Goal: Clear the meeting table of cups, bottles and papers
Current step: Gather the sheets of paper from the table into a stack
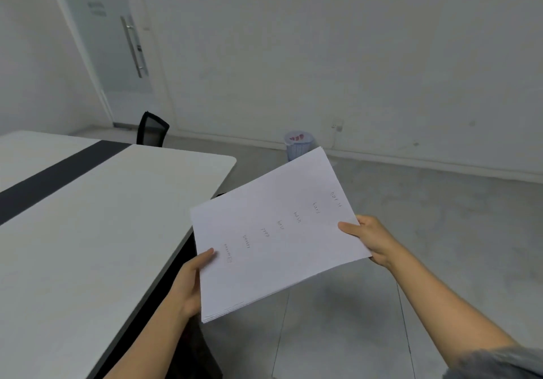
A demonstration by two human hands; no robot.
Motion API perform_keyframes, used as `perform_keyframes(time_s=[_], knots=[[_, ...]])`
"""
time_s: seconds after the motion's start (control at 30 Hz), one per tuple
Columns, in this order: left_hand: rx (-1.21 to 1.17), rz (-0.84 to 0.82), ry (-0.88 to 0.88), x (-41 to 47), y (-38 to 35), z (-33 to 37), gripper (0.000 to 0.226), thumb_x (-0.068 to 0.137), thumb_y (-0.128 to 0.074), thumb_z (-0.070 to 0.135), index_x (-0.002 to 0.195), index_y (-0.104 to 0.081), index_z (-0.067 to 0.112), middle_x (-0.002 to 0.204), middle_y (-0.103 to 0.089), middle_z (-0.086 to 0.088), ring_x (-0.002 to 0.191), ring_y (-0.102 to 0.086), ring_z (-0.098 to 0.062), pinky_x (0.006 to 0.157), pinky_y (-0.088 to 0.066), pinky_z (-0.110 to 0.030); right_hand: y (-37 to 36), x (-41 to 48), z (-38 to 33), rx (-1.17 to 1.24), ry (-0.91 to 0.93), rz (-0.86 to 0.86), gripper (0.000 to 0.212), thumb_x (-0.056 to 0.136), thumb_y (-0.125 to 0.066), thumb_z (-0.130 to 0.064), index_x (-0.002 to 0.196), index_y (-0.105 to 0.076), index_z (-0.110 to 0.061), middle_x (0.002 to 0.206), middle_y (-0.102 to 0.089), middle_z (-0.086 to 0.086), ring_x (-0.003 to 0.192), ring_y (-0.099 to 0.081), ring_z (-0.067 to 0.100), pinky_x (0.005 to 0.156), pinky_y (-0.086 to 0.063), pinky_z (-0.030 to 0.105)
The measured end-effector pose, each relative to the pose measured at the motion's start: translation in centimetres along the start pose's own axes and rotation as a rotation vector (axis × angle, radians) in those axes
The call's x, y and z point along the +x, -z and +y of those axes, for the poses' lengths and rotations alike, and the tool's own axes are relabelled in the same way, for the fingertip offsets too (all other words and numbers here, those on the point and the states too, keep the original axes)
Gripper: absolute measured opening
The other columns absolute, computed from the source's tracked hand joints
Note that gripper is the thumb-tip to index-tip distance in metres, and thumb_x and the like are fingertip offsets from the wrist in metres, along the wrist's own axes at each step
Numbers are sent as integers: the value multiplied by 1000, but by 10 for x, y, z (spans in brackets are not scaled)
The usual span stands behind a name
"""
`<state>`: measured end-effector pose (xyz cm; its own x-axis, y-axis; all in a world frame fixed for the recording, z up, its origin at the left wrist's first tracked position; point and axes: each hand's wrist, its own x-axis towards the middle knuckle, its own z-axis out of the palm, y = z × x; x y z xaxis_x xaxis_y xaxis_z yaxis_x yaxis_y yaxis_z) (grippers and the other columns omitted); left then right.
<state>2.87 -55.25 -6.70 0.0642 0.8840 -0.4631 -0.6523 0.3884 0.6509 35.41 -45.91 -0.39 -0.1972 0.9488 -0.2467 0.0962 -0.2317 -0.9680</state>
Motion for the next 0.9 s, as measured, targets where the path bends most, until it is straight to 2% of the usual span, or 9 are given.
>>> perform_keyframes(time_s=[0.13, 0.23, 0.33, 0.4, 0.57, 0.63, 0.77, 0.83, 0.9], knots=[[-8, 27, 29, 80, -12, 35, 39, 75, -58, 15, 113, -60, 6, 113, -66, -19, 93, -67, -36, 82, -54, -47, 3, 96, -25, -19, -30, -39, 14, 90, -54, -2, 87, -65, -9, 68, -74, -3, 58, -70, 12, 51, -56, 24], [40, 60, 24, 128, -19, 57, 40, 71, -61, 6, 111, -60, 3, 106, -69, -20, 89, -68, -36, 79, -55, -47, 8, 152, -40, -65, -59, -54, 12, 90, -54, -3, 91, -65, -8, 68, -74, -3, 59, -70, 13, 53, -57, 25], [128, 109, -47, 178, -26, 81, 36, 77, -61, -2, 113, -59, 5, 112, -66, -21, 102, -62, -38, 92, -47, -51, 13, 204, -47, -146, -82, -63, 12, 91, -55, -4, 93, -66, -10, 71, -74, -3, 60, -70, 12, 54, -56, 24], [133, 135, -74, 210, -32, 93, 30, 81, -59, -3, 109, -59, 5, 108, -67, -21, 102, -61, -39, 95, -44, -53, 18, 238, -49, -188, -104, -71, 12, 91, -55, -7, 96, -64, -12, 79, -72, -1, 65, -69, 14, 58, -55, 23], [101, 146, -113, 292, -43, 122, 52, 65, -67, 5, 116, -57, 6, 118, -63, -22, 113, -56, -43, 102, -37, -61, 36, 332, -52, -167, -174, -139, 13, 93, -53, -12, 102, -61, -16, 94, -68, 0, 82, -64, 18, 65, -53, 25], [89, 160, -136, 321, -46, 135, 50, 68, -68, 1, 117, -56, 7, 118, -62, -23, 114, -55, -43, 103, -35, -61, 42, 370, -57, -178, -212, -206, 17, 93, -51, -10, 104, -60, -19, 94, -67, 1, 82, -62, 18, 59, -51, 27], [70, 232, -165, 375, -49, 165, 48, 67, -66, 5, 114, -56, 6, 108, -68, -21, 105, -60, -42, 94, -45, -57, 43, 459, -69, -244, -217, -376, 26, 93, -48, -3, 111, -55, -22, 98, -65, 3, 79, -60, 19, 48, -49, 24], [92, 287, -157, 395, -55, 182, 38, 75, -66, 4, 112, -56, 6, 99, -71, -18, 96, -63, -40, 81, -53, -50, 36, 502, -78, -281, -189, -414, 29, 94, -47, -2, 113, -53, -23, 99, -64, 3, 78, -60, 19, 47, -49, 24], [114, 362, -154, 412, -60, 196, 24, 85, -59, 7, 108, -57, 6, 89, -73, -15, 91, -64, -37, 73, -55, -46, 24, 546, -84, -327, -181, -463, 30, 94, -47, -3, 118, -50, -20, 100, -63, 3, 78, -59, 19, 46, -49, 25]])
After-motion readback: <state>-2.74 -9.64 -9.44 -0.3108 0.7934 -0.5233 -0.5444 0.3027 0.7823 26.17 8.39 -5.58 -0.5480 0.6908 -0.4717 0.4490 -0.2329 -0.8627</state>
